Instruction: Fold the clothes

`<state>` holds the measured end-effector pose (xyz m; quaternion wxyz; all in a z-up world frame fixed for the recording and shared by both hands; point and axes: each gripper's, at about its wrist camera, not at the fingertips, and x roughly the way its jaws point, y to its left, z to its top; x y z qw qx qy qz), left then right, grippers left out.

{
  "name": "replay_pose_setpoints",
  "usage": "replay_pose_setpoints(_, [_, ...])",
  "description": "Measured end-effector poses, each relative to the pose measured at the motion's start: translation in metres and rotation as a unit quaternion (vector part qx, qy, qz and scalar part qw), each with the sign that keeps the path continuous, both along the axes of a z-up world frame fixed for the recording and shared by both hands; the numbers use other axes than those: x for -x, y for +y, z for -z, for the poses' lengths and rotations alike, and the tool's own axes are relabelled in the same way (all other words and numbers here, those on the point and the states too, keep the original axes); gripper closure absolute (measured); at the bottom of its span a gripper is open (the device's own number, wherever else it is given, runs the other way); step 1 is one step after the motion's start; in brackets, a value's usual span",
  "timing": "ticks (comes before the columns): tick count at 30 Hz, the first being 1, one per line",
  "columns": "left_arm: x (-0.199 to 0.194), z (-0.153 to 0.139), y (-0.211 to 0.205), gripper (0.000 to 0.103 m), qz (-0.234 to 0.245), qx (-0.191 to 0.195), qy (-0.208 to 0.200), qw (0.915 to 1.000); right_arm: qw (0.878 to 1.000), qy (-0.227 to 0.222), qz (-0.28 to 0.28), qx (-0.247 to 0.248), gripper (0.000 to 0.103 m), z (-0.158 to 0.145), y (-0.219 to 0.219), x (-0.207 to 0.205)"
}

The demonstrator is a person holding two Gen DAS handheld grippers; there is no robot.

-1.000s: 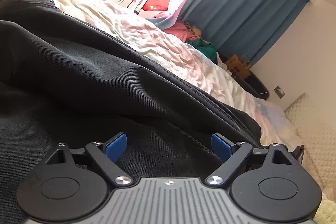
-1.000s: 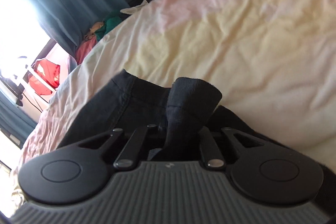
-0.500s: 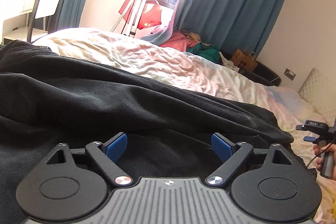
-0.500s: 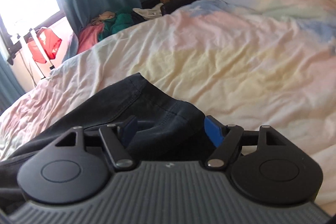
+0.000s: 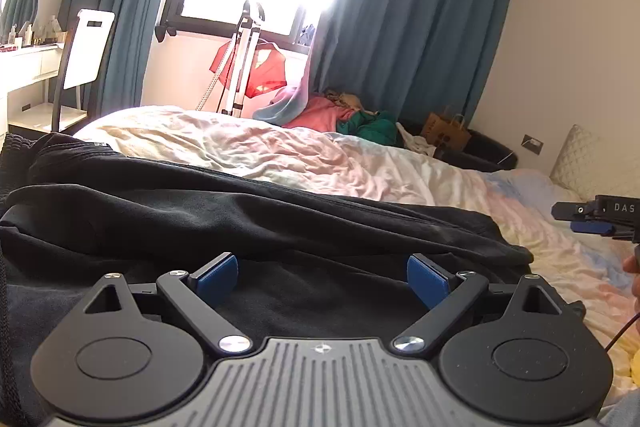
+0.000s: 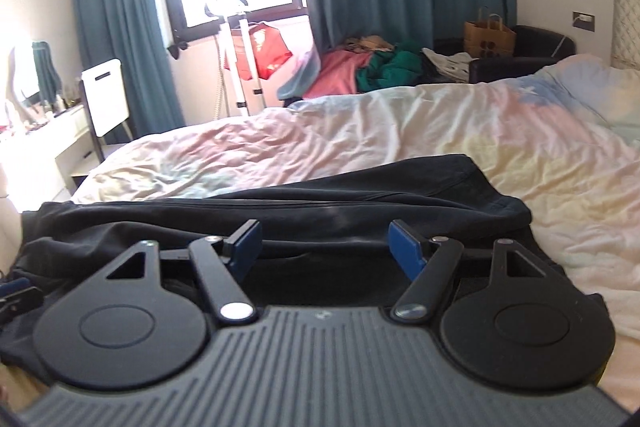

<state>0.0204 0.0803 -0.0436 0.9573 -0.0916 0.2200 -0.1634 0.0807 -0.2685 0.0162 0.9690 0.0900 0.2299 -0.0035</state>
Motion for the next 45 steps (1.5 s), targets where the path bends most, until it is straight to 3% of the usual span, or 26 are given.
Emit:
replay_pose_setpoints(4, [0.017, -0.001, 0.004, 0.008, -0.008, -0.006, -0.016, 0.9998, 0.999, -0.025, -0.030, -0.004, 0.030, 0.020, 0.024, 0.023])
replay_pose_setpoints(6, [0.021, 0.001, 0.007, 0.008, -0.016, -0.012, -0.014, 0.9997, 1.000, -0.002, -0.029, 0.003, 0.031, 0.030, 0.028, 0.028])
replay_pose_setpoints(9, [0.021, 0.006, 0.012, 0.007, -0.021, -0.019, 0.004, 0.9996, 1.000, -0.005, -0.005, 0.018, 0.031, 0.033, 0.026, 0.038])
replay_pose_setpoints(15, [0.014, 0.014, 0.031, 0.006, -0.054, -0.043, 0.052, 0.9963, 1.000, -0.009, 0.010, -0.018, 0.031, 0.037, 0.013, 0.040])
replay_pose_setpoints(21, [0.008, 0.011, 0.071, 0.006, -0.102, 0.012, 0.125, 0.9869, 0.999, 0.011, 0.019, -0.033, 0.031, 0.045, 0.005, 0.037])
replay_pose_setpoints(24, [0.007, 0.007, 0.103, 0.006, -0.155, 0.044, 0.173, 0.9715, 0.999, 0.017, 0.024, -0.042, 0.031, 0.049, 0.002, 0.036])
replay_pose_setpoints(27, [0.008, 0.003, 0.140, 0.006, -0.221, 0.086, 0.228, 0.9445, 0.998, 0.024, 0.030, -0.055, 0.031, 0.051, -0.004, 0.035])
replay_pose_setpoints(30, [0.014, 0.005, 0.180, 0.006, -0.285, 0.159, 0.277, 0.9036, 0.997, 0.026, 0.031, -0.071, 0.031, 0.051, -0.008, 0.035])
replay_pose_setpoints(34, [0.024, 0.024, 0.220, 0.005, -0.341, 0.269, 0.327, 0.8396, 0.996, 0.029, 0.036, -0.078, 0.031, 0.052, -0.011, 0.036])
replay_pose_setpoints(35, [0.024, 0.029, 0.224, 0.005, -0.347, 0.274, 0.334, 0.8323, 0.996, 0.030, 0.037, -0.079, 0.031, 0.052, -0.012, 0.036])
replay_pose_setpoints(40, [0.018, 0.047, 0.235, 0.005, -0.373, 0.271, 0.348, 0.8162, 0.996, 0.034, 0.041, -0.078, 0.031, 0.052, -0.011, 0.035])
replay_pose_setpoints(45, [0.009, 0.052, 0.240, 0.005, -0.363, 0.278, 0.327, 0.8271, 0.996, 0.040, 0.044, -0.071, 0.031, 0.053, -0.009, 0.033])
